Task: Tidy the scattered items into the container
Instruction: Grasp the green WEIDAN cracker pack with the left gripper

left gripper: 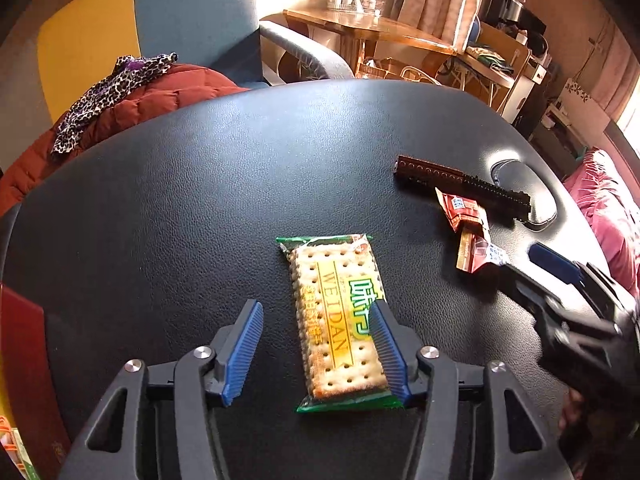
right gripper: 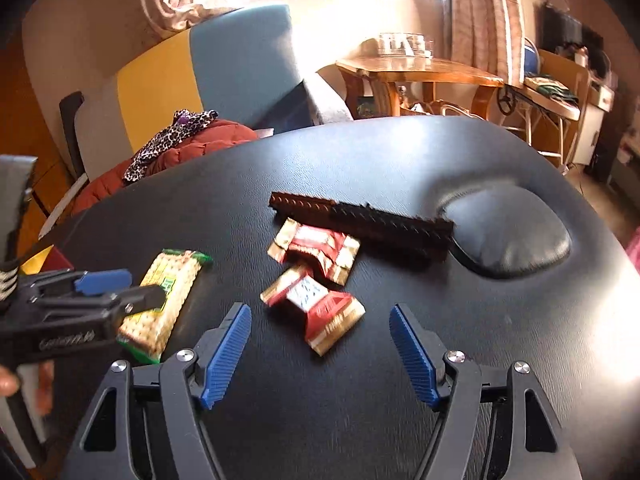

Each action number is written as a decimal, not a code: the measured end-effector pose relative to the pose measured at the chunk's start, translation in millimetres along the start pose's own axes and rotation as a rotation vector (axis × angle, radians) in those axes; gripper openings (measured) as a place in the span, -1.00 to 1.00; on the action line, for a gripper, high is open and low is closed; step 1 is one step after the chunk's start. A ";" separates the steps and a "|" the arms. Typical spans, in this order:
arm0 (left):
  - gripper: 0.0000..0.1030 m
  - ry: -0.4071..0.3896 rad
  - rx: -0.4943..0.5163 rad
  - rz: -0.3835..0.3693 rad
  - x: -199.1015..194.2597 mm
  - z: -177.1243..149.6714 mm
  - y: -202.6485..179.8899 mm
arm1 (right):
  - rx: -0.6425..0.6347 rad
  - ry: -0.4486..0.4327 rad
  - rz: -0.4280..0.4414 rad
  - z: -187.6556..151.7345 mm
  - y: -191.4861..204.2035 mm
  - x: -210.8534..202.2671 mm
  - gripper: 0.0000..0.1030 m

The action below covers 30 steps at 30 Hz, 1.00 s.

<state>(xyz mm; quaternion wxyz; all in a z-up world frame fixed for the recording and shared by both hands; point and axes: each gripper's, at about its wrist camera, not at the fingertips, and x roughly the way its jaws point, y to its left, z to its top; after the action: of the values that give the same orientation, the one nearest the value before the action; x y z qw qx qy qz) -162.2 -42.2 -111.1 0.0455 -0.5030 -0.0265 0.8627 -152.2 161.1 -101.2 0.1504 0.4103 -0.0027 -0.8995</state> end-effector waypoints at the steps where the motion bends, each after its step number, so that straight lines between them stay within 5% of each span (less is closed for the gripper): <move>1: 0.08 0.001 -0.002 -0.005 -1.3 -2.8 1.2 | -0.022 0.019 -0.006 3.4 3.1 6.3 0.05; 2: 0.07 0.002 -0.003 -0.011 -2.6 -5.6 2.4 | -0.045 0.038 -0.009 4.6 6.5 10.6 -0.34; 7: 0.00 0.004 -0.020 -0.035 -10.9 -20.7 9.3 | -0.130 0.104 -0.009 -5.2 24.1 15.4 -0.70; 16: -0.06 0.013 -0.047 -0.060 -33.8 -57.9 21.3 | -0.134 0.094 0.042 -55.8 47.7 -27.1 -0.70; 20: 0.17 -0.015 -0.024 -0.080 -49.4 -74.4 15.0 | -0.073 0.081 0.072 -71.7 45.9 -39.1 -0.69; 24: 0.23 -0.055 0.037 -0.064 -55.9 -63.6 3.1 | -0.015 0.064 0.094 -78.8 40.6 -43.0 -0.69; 30: 0.25 -0.006 0.084 -0.043 -34.8 -37.2 -8.1 | 0.024 0.052 0.119 -79.9 37.5 -43.0 -0.69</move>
<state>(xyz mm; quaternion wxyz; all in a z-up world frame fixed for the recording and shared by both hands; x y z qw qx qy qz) -112.3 -37.7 -98.6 0.0850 -0.4974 -0.0013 0.8633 -56.6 146.5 -117.7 0.1988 0.4342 -0.0339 -0.8780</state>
